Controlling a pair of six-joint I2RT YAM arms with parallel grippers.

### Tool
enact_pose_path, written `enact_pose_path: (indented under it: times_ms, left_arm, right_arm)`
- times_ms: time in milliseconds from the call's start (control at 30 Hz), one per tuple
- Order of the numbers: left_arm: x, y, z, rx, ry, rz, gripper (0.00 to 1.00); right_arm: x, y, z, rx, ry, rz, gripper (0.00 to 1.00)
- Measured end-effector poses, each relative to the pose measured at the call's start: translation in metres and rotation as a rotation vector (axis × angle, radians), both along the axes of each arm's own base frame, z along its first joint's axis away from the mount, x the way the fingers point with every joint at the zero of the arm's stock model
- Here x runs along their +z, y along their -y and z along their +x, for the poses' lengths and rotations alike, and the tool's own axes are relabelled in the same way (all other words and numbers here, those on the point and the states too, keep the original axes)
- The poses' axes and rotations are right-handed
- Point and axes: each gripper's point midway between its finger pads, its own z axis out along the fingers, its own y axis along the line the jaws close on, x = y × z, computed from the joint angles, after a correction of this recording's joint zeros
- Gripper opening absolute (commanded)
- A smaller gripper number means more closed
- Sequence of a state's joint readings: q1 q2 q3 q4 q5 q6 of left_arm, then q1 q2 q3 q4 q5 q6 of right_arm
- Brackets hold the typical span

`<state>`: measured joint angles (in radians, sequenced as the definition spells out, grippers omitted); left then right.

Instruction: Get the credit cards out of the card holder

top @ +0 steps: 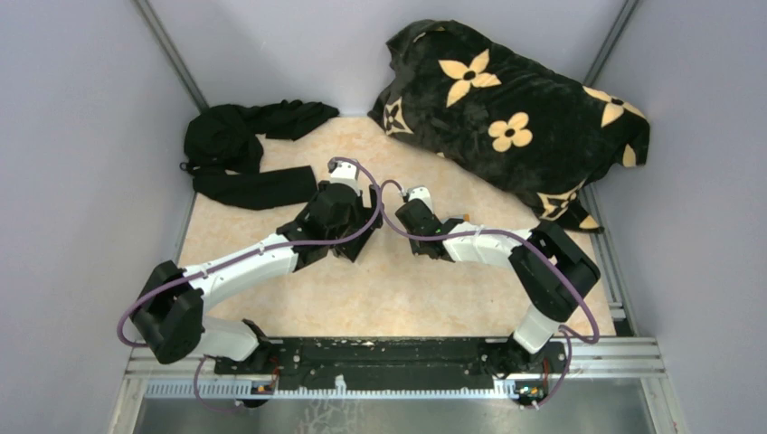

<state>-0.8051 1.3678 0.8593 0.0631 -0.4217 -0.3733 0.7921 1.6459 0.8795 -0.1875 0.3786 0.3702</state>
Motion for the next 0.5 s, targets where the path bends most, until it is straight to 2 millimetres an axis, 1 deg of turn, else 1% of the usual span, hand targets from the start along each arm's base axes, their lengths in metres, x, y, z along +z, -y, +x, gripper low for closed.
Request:
enact_pose_path:
  times_ms: [333,500]
  left_arm:
    - [0.0,0.001,0.0,-0.003,-0.001,-0.001,0.99]
    - [-0.001,0.002,-0.001,-0.011,-0.005,-0.003,0.99]
  right_arm:
    - [0.002,-0.001,-0.001,-0.003,-0.001,0.015,0.0]
    - [0.012,-0.005,-0.004,0.008,0.0,0.074,0.0]
